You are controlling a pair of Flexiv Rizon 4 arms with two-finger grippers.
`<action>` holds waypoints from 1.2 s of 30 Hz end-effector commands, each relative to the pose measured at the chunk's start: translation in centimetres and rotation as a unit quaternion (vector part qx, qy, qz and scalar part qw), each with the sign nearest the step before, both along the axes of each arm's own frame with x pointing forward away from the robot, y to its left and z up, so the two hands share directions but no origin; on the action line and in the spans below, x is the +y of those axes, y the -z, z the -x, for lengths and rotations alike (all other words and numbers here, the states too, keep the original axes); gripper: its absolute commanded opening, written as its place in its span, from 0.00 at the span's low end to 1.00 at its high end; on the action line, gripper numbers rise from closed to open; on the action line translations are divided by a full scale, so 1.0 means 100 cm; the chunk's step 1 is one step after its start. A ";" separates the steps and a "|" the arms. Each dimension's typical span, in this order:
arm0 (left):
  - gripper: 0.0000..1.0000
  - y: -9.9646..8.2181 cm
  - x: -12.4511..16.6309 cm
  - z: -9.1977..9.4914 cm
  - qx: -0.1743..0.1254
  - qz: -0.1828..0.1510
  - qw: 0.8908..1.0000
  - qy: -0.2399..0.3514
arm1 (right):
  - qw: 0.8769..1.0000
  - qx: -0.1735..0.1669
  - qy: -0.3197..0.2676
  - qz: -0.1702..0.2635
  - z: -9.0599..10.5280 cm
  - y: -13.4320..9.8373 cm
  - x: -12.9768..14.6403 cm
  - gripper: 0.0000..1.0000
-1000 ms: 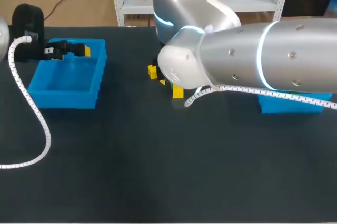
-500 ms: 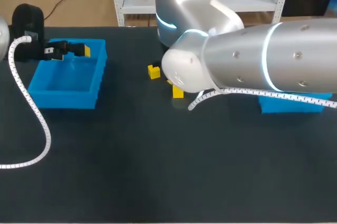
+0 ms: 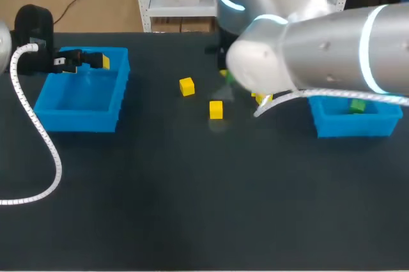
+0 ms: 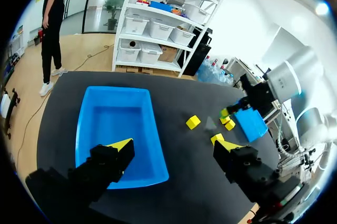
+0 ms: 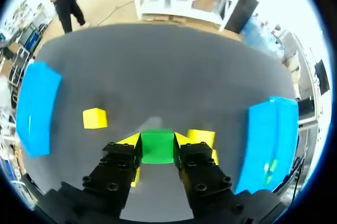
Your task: Put the green cubes in the right bin and the yellow cubes in the left bin.
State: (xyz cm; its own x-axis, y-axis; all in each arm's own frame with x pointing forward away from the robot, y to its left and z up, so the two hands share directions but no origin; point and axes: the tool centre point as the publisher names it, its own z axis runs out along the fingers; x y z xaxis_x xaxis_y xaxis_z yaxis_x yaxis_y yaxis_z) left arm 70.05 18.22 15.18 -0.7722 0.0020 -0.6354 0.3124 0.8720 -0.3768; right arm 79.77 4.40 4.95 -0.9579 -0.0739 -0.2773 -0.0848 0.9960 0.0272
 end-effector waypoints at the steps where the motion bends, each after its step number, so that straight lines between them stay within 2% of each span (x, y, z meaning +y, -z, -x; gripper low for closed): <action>1: 1.00 0.001 0.002 0.000 -0.003 0.004 1.000 0.002 | 0.996 -0.082 0.022 -0.023 0.029 -0.030 -0.062 0.00; 11: 1.00 0.001 0.002 0.000 -0.003 0.004 1.000 0.002 | 0.988 -0.111 0.104 -0.036 0.041 -0.047 -0.164 0.00; 19: 1.00 0.001 0.002 0.000 -0.003 0.004 1.000 0.002 | 0.980 -0.112 0.160 -0.043 0.050 -0.040 -0.223 0.00; 27: 1.00 0.001 0.002 0.000 -0.003 0.004 1.000 0.002 | 0.977 -0.088 0.186 -0.059 0.044 -0.014 -0.248 0.00; 33: 1.00 0.001 0.002 0.000 -0.003 0.004 1.000 0.002 | 0.977 -0.088 0.183 -0.061 0.030 -0.012 -0.247 0.00; 34: 1.00 0.001 0.002 0.000 -0.003 0.004 1.000 0.002 | 0.977 -0.088 0.183 -0.061 0.028 -0.012 -0.246 0.11; 36: 1.00 0.001 0.002 0.000 -0.003 0.004 1.000 0.002 | 0.978 -0.094 0.179 -0.056 0.025 -0.012 -0.245 0.44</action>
State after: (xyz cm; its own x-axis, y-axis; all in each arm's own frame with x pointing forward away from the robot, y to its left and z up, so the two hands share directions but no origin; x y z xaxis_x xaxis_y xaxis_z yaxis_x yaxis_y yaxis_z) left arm 70.05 18.22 15.18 -0.7721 0.0020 -0.6354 0.3124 0.8720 -0.3768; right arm 76.84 -20.54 6.47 -0.8655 0.2954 -0.4045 0.2496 0.9545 0.1629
